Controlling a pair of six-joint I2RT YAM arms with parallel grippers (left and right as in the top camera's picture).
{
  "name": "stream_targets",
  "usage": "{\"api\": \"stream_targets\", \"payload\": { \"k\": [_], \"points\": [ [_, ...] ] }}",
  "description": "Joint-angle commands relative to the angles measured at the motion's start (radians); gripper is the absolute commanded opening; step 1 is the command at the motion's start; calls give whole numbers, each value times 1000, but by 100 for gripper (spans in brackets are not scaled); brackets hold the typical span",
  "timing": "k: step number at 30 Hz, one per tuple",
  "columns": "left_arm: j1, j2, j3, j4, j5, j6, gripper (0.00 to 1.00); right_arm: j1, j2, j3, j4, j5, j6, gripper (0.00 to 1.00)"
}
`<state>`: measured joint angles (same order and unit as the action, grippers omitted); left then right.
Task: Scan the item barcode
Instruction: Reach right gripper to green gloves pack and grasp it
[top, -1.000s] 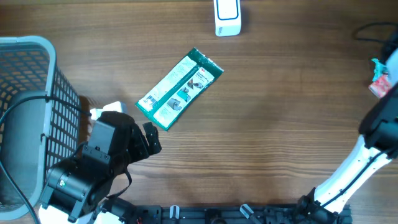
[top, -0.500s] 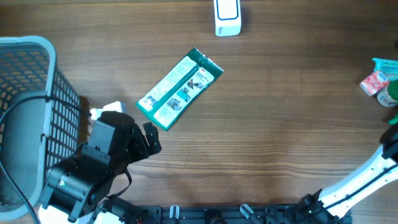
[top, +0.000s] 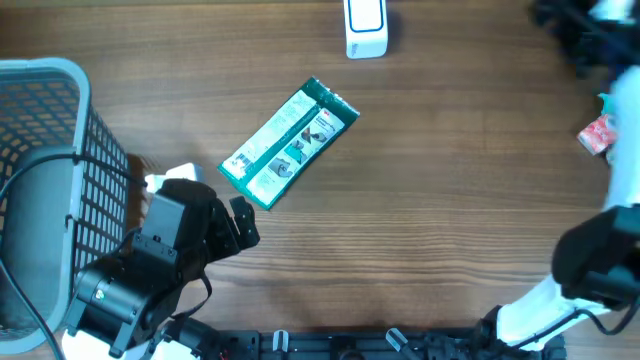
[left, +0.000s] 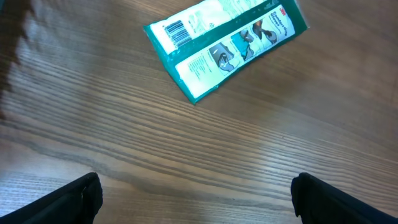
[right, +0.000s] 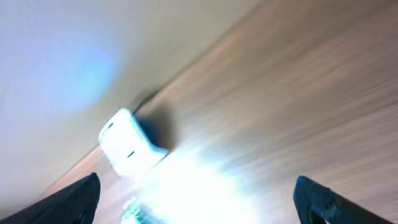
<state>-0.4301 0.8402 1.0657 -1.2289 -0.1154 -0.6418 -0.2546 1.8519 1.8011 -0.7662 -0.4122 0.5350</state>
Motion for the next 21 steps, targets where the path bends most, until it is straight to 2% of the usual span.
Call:
{"api": "stream_targets", "payload": {
  "k": [1,3,8,11,14,19,21],
  "points": [
    [0,-2,4,1,-13,-10,100,235,17,-99,11,-55,275,100],
    [0,-2,4,1,-13,-10,100,473,79,-180,83,33,298,100],
    [0,-2,4,1,-13,-10,100,739,259,-197,98,76,462,100],
    [0,-2,4,1,-13,-10,100,805,322,-197,122,102,591,100],
    [0,-2,4,1,-13,-10,100,819,352,-198,126,151,653,99],
    [0,-2,4,1,-13,-10,100,821,415,-199,159,164,658,87],
    [0,-2,4,1,-13,-10,100,822,440,-199,179,164,658,73]
  ]
}}
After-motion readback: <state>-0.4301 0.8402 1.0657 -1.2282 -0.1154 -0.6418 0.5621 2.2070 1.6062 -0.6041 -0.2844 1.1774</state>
